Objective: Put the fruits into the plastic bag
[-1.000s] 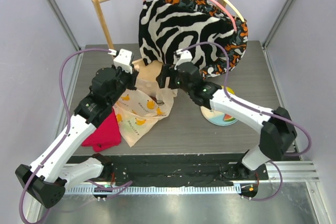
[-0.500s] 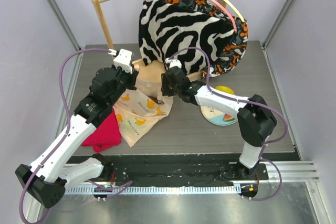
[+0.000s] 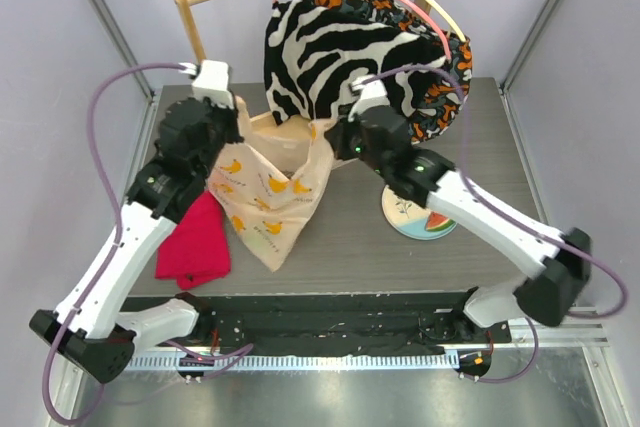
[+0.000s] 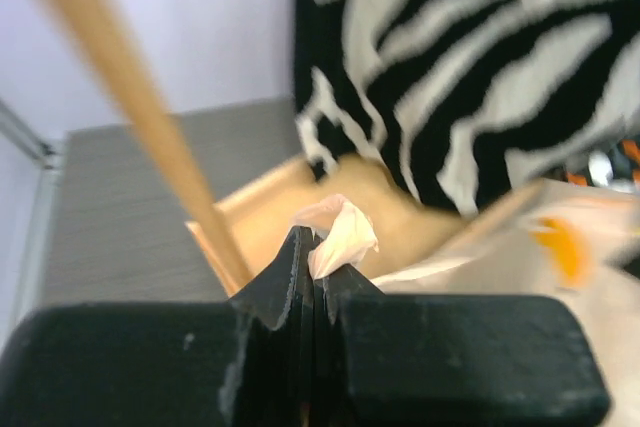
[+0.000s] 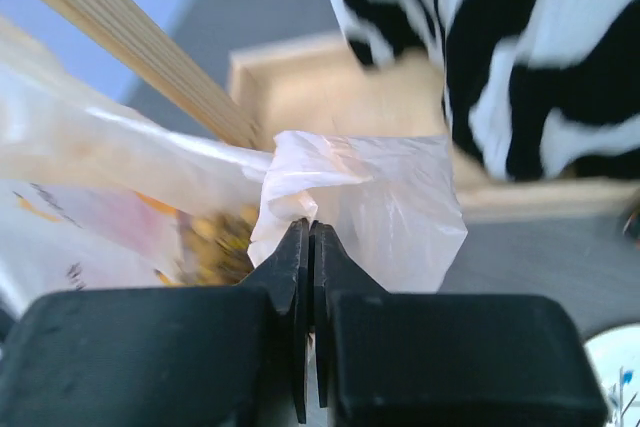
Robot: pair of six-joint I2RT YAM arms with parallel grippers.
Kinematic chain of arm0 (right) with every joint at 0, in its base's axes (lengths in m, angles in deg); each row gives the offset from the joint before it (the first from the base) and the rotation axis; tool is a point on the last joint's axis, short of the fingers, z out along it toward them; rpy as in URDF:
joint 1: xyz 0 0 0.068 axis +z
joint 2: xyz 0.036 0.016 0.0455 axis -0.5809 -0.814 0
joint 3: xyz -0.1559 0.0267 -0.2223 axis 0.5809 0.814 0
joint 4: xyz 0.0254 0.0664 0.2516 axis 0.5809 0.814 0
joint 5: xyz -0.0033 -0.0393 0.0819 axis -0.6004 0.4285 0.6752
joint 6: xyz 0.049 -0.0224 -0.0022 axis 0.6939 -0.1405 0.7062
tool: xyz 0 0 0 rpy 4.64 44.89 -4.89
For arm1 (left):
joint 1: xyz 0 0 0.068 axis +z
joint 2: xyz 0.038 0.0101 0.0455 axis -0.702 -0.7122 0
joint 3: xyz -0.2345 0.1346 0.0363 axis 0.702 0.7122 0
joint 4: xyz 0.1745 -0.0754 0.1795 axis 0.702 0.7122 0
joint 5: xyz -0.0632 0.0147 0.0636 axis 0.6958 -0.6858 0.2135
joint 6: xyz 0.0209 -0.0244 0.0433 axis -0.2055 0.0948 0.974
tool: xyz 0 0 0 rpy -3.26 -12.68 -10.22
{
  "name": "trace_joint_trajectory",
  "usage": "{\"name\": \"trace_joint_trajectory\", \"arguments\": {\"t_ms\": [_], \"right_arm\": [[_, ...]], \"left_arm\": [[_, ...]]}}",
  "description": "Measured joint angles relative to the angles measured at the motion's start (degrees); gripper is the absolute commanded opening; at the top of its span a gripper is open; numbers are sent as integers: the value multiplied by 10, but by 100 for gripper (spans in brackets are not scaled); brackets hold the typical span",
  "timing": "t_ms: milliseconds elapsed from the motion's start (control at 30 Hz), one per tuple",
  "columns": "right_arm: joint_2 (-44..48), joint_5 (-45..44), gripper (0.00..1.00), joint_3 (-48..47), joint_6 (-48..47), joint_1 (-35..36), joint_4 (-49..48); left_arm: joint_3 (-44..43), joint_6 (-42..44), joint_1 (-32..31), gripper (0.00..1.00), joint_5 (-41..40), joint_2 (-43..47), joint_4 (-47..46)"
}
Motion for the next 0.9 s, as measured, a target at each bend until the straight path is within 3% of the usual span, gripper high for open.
{"name": "trace_joint_trajectory", "arguments": {"t_ms": [133, 300, 667, 833, 867, 900], "right_arm": [[98, -9, 1, -16, -18, 0, -17], [169, -19, 1, -2, -33, 0, -50], [164, -7, 2, 110, -33, -1, -27], [167, -8, 23, 115, -29, -1, -23], [170, -8, 42, 115, -27, -1, -23], [172, -8, 52, 115, -25, -1, -23]], "left_arm": [[-76, -7, 44, 0, -24, 8, 17], [-95, -26, 83, 0, -30, 35, 39], [9, -40, 95, 0, 70, 24, 48], [24, -40, 95, 0, 105, 18, 42], [28, -40, 95, 0, 108, 19, 35], [31, -40, 95, 0, 109, 20, 30]]}}
